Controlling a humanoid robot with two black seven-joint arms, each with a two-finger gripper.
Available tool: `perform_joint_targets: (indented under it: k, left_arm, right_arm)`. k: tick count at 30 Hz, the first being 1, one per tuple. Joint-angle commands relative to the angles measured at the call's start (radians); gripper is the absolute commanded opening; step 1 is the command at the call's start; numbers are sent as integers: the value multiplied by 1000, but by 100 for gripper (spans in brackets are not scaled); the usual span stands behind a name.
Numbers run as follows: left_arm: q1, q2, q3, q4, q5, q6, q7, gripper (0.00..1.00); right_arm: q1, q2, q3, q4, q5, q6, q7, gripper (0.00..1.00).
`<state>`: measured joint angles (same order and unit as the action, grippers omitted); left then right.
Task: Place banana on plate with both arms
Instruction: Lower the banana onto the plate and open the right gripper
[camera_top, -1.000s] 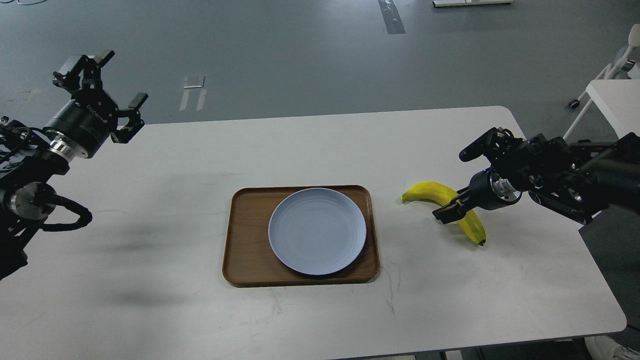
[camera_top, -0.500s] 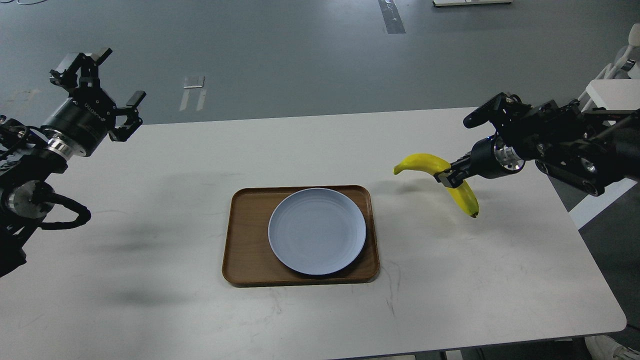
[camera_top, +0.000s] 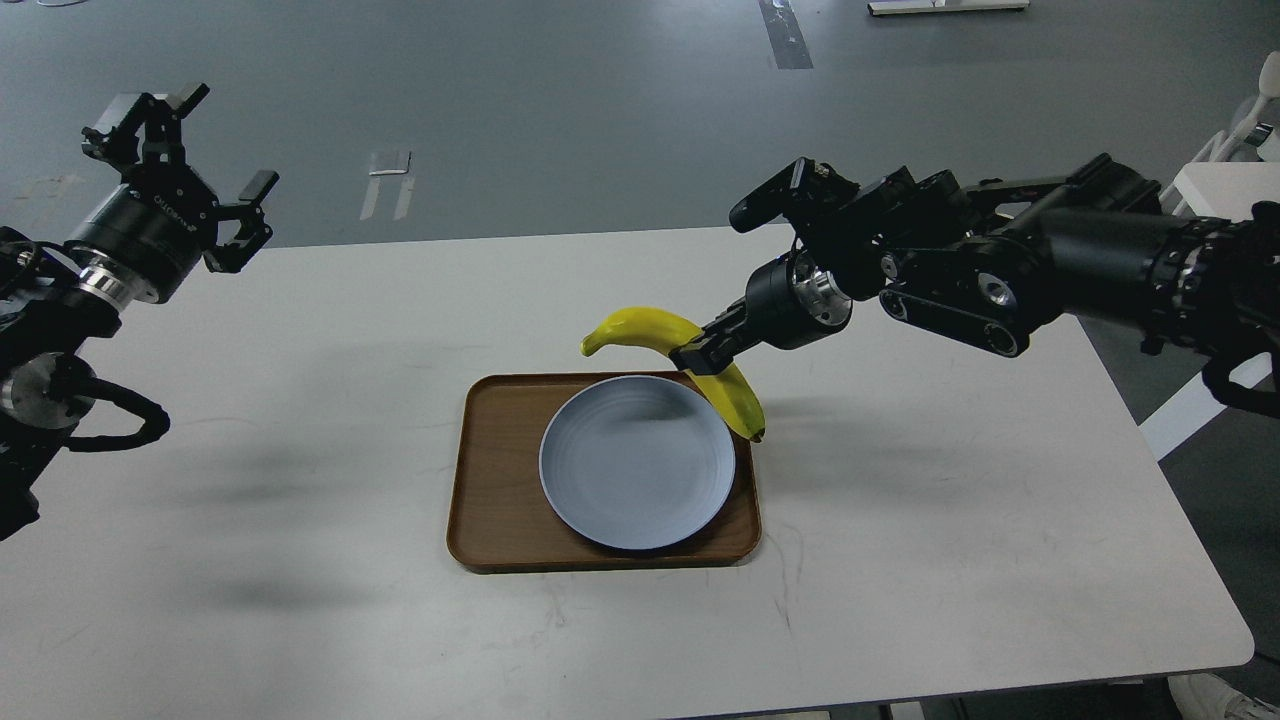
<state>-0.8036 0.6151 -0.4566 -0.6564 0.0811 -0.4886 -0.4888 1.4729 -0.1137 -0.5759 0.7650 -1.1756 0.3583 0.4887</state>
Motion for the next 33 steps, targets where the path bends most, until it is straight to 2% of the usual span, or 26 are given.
perform_joint_targets:
  k: [1, 6, 13, 14, 16, 17, 19, 21, 23, 24, 25, 30, 33]
  left_arm:
    - [0, -1, -1, 0, 0, 0, 0, 99]
    - [0, -3, -1, 0, 0, 0, 0, 99]
    - [-2, 2, -1, 0, 0, 0, 0, 99]
    - [-2, 2, -1, 0, 0, 0, 0, 99]
    - [-3, 2, -2, 0, 0, 0, 0, 99]
    - [-5, 2, -2, 0, 0, 0, 0, 99]
    - [-8, 2, -1, 0, 0, 0, 0, 99]
    - [-9, 2, -1, 0, 0, 0, 0, 99]
    - [-11, 2, -1, 0, 0, 0, 0, 99]
    - [-11, 2, -1, 0, 0, 0, 0, 99]
    - [-11, 2, -2, 0, 0, 0, 0, 99]
    - [-11, 2, -1, 0, 0, 0, 0, 99]
    - [-11, 2, -1, 0, 0, 0, 0, 99]
  right_arm:
    - [-25, 57, -10, -29, 16, 1, 0, 0]
    - [-58, 107, -33, -58, 25, 1, 0, 0]
    - [-80, 114, -45, -66, 25, 1, 0, 0]
    - [-80, 114, -45, -66, 25, 1, 0, 4]
    - [-80, 114, -45, -67, 25, 1, 0, 20]
    - [-80, 114, -44, -67, 25, 1, 0, 38]
    - [-78, 114, -44, -67, 25, 1, 0, 47]
    - [-78, 114, -42, -73, 27, 1, 0, 61]
    - [-78, 114, -42, -76, 42, 1, 0, 84]
    - [-78, 114, -42, -76, 51, 1, 0, 91]
    - [-77, 114, -42, -76, 60, 1, 0, 95]
    - [-45, 97, -7, -96, 155, -1, 0, 96]
    - [-23, 37, 72, -125, 250, -2, 0, 97]
